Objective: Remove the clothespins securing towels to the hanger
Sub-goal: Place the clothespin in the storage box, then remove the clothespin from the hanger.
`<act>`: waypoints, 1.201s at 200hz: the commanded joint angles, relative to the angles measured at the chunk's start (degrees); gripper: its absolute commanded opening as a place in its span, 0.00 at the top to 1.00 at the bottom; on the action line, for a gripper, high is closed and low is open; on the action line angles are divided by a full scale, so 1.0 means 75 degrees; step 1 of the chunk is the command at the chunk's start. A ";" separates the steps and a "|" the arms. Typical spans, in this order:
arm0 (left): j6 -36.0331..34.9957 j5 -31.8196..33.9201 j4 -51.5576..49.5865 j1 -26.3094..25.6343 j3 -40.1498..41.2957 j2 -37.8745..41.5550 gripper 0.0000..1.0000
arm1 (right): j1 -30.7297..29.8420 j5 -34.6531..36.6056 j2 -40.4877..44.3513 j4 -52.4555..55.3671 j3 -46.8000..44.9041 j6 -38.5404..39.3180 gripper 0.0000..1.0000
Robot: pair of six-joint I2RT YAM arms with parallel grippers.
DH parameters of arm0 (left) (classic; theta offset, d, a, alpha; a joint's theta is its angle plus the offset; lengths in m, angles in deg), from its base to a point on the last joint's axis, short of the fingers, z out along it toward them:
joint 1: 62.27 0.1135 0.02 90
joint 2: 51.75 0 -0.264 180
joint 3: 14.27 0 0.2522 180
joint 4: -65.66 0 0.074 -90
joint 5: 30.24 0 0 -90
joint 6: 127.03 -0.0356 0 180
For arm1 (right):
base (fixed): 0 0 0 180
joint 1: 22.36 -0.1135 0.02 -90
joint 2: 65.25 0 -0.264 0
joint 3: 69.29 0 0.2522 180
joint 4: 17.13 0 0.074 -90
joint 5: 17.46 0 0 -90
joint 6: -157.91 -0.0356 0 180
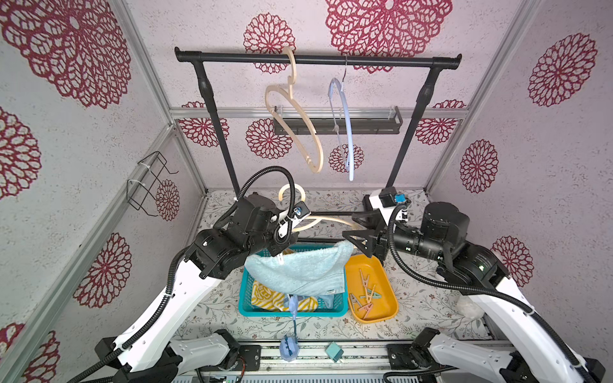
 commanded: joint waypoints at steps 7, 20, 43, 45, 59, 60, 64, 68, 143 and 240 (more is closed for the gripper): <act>-0.0359 -0.0313 0.0408 -0.0084 0.0045 0.0168 1.00 | -0.0007 -0.0745 -0.0943 0.0639 0.1215 0.1001 0.34; -0.0421 -0.0314 0.0396 -0.0089 0.0050 0.0182 1.00 | 0.0011 -0.1033 -0.1461 0.1040 0.1762 0.1248 0.34; -0.0503 -0.0315 0.0421 -0.0094 0.0118 0.0252 1.00 | 0.0028 -0.1437 -0.2177 0.1739 0.2520 0.1587 0.34; -0.0513 -0.0322 0.0429 -0.0099 0.0128 0.0254 1.00 | 0.0028 -0.1471 -0.2231 0.1796 0.2569 0.1603 0.34; -0.0550 -0.0316 0.0444 -0.0099 0.0134 0.0288 1.00 | 0.0028 -0.1860 -0.2537 0.2172 0.2875 0.1774 0.36; -0.0550 -0.0318 0.0449 -0.0100 0.0139 0.0289 1.00 | 0.0028 -0.1890 -0.2561 0.2192 0.2891 0.1795 0.36; -0.0561 -0.0301 0.0460 -0.0100 0.0132 0.0290 1.00 | 0.0028 -0.1981 -0.2631 0.2307 0.2970 0.1826 0.37; -0.0573 -0.0281 0.0456 -0.0100 0.0128 0.0290 1.00 | 0.0028 -0.2103 -0.2708 0.2437 0.3053 0.1863 0.38; -0.0820 -0.0152 0.0607 -0.0094 0.0107 0.0244 1.00 | 0.0028 -0.2698 -0.2949 0.3131 0.3187 0.2166 0.47; -0.0625 0.0304 0.0876 -0.0150 -0.0082 0.0173 0.34 | 0.0028 -0.2328 -0.2521 0.1814 0.2423 0.1659 1.00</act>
